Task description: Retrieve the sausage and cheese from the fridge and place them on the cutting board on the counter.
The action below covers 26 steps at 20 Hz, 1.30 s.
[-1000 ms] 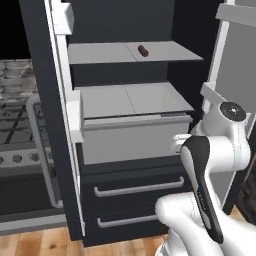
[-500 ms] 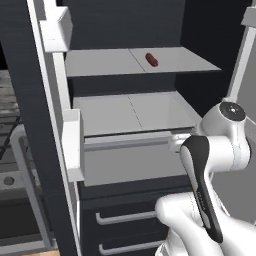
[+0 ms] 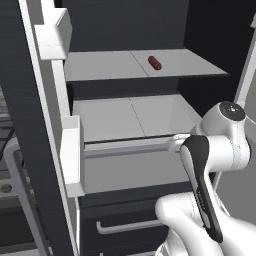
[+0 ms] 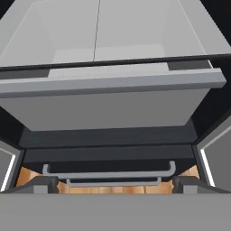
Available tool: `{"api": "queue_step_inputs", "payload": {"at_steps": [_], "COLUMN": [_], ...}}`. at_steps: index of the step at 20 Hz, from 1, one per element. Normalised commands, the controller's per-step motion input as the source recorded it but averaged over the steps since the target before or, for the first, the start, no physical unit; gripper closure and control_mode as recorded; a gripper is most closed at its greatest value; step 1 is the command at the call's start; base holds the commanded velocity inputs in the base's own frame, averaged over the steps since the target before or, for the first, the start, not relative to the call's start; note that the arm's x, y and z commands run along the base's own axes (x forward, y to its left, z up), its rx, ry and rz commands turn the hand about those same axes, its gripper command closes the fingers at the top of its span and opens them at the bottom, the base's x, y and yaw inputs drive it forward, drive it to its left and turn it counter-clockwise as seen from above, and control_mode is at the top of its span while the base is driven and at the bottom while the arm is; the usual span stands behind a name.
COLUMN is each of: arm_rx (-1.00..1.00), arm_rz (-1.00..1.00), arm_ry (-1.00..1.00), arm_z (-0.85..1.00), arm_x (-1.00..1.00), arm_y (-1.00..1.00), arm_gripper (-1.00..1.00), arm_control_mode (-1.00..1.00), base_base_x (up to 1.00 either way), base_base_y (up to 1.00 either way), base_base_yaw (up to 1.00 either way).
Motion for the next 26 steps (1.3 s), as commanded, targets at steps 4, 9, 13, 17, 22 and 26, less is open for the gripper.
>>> {"api": "queue_step_inputs", "payload": {"at_steps": [4, 9, 13, 17, 22, 26], "arm_rx": [0.00, 0.00, 0.00, 0.00, 0.00, 0.00], "arm_rz": [0.00, 0.00, 0.00, 0.00, 0.00, 0.00], "arm_ry": [0.00, 0.00, 0.00, 0.00, 0.00, 0.00], "arm_z": [0.00, 0.00, 0.00, 0.00, 0.00, 0.00], "arm_x": [0.00, 0.00, 0.00, 0.00, 0.00, 0.00], "arm_y": [0.00, 0.00, 0.00, 0.00, 0.00, 0.00], "arm_gripper": [-1.00, -1.00, -1.00, -1.00, -1.00, -1.00], "arm_control_mode": [1.00, 1.00, 1.00, -1.00, -1.00, -1.00], "base_base_x": [0.00, 0.00, 0.00, 0.00, 0.00, 0.00], "base_base_y": [0.00, 0.00, 0.00, 0.00, 0.00, 0.00], "base_base_yaw": [0.00, 0.00, 0.00, 0.00, 0.00, 0.00]}}
